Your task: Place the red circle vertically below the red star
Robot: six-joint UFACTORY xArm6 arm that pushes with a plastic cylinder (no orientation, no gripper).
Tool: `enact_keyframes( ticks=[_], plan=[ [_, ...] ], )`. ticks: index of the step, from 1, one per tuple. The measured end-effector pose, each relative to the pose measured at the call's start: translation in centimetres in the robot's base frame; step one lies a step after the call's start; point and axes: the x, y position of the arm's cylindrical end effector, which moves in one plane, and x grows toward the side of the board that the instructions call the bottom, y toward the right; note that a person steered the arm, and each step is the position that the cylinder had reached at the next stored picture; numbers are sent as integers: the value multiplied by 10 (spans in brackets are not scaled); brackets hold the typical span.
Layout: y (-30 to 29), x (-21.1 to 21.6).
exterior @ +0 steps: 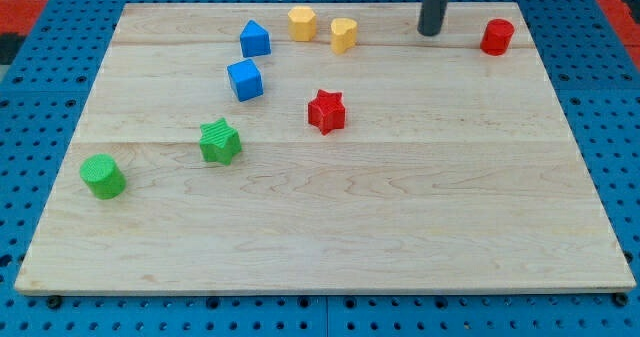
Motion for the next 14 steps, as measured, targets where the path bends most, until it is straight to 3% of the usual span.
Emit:
enact_keyframes(
  ticks=[1, 2, 4, 7, 12, 14],
  plan=[
    [59, -31],
    [133, -29],
    [122, 20],
    [38, 83],
    [38, 88],
    [9, 87]
  ],
)
